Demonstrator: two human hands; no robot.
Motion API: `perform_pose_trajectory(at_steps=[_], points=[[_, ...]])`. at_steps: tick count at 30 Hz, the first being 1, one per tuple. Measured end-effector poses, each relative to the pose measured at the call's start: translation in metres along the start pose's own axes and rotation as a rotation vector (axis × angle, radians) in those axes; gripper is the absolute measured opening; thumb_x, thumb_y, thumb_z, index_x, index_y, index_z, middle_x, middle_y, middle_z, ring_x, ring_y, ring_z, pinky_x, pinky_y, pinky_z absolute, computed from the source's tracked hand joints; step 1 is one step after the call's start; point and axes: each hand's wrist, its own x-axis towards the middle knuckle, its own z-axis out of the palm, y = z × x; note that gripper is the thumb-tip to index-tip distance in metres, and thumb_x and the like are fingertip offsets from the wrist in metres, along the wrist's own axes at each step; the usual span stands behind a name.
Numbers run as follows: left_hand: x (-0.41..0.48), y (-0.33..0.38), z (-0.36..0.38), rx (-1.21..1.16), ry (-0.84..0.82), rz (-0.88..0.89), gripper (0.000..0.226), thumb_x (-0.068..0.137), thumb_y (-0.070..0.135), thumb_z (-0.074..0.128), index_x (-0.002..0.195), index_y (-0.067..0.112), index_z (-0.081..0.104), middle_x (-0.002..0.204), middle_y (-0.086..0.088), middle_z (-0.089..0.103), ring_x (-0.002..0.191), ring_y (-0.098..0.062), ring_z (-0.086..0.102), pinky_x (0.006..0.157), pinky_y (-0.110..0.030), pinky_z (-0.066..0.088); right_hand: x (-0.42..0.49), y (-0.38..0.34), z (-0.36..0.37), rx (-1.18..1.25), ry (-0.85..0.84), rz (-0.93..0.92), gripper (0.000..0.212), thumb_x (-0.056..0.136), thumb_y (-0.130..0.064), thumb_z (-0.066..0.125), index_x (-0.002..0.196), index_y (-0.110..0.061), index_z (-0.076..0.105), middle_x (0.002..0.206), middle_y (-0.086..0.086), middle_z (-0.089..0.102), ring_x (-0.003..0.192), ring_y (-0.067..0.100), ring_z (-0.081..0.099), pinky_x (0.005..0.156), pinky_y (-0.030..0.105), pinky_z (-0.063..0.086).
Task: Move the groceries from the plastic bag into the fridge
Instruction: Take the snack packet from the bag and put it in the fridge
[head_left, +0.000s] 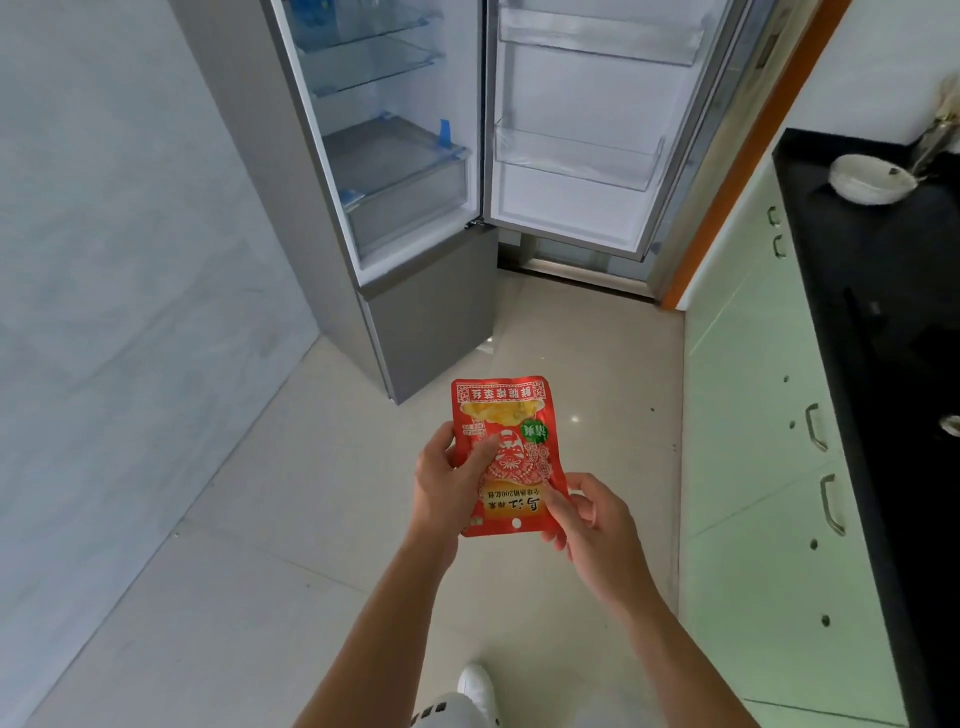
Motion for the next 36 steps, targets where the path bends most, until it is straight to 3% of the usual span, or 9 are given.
perform_pose_trajectory(at_steps=[4,12,19,24,30,36], points=[[0.03,0.009,-0.001,0.011,0.021,-0.016,0.032,0.091,0.038,0.068,0.12,0.027,0.058,0.107,0.006,0.072,0.084,-0.017,0.075,0.075,-0.038,0.063,0.031,-0.005,0.008,0.012,-0.022,0.009,0.036,0.085,-0.052,0.057,0.105,-0.022,0.061,0.082,-0.004,0.075,0.063,0.013,0.071,0.058,0.017,0.052],[0.101,0.029,0.017,0.024,0.068,-0.008,0.03,0.091,0.037,0.067,0.118,0.026,0.058,0.108,0.005,0.072,0.085,-0.019,0.075,0.076,-0.039,0.063,0.115,-0.008,0.007,0.0,-0.054,0.002,0.039,0.086,-0.054,0.057,0.107,-0.021,0.062,0.084,-0.003,0.075,0.064,0.013,0.071,0.059,0.019,0.052],[0.189,0.07,0.061,0.001,0.112,0.002,0.013,0.091,0.035,0.067,0.099,0.035,0.057,0.098,0.011,0.073,0.078,-0.014,0.076,0.063,-0.026,0.061,0.233,-0.029,-0.021,-0.022,-0.104,-0.032,0.038,0.089,-0.057,0.06,0.1,-0.021,0.063,0.081,-0.006,0.074,0.063,0.011,0.07,0.058,0.016,0.05],[0.248,0.103,0.1,-0.001,0.154,-0.003,0.017,0.091,0.036,0.068,0.104,0.032,0.058,0.102,0.006,0.073,0.08,-0.014,0.076,0.068,-0.031,0.063,0.312,-0.049,-0.046,-0.037,-0.134,-0.044,0.046,0.079,-0.061,0.056,0.102,-0.022,0.062,0.088,-0.006,0.074,0.065,0.009,0.071,0.057,0.015,0.05],[0.295,0.122,0.122,-0.052,0.207,-0.007,0.016,0.091,0.035,0.068,0.103,0.031,0.058,0.098,0.008,0.074,0.077,-0.013,0.076,0.063,-0.028,0.062,0.375,-0.062,-0.058,-0.019,-0.182,-0.066,0.028,0.09,-0.049,0.063,0.098,-0.021,0.061,0.088,-0.003,0.073,0.064,0.007,0.07,0.055,0.014,0.05],[0.331,0.131,0.119,-0.077,0.268,-0.032,0.014,0.091,0.033,0.069,0.1,0.03,0.059,0.095,0.006,0.074,0.076,-0.014,0.076,0.062,-0.028,0.061,0.419,-0.073,-0.046,0.002,-0.274,-0.06,0.04,0.082,-0.051,0.059,0.099,-0.015,0.063,0.085,-0.002,0.073,0.061,0.005,0.068,0.054,0.015,0.049]])
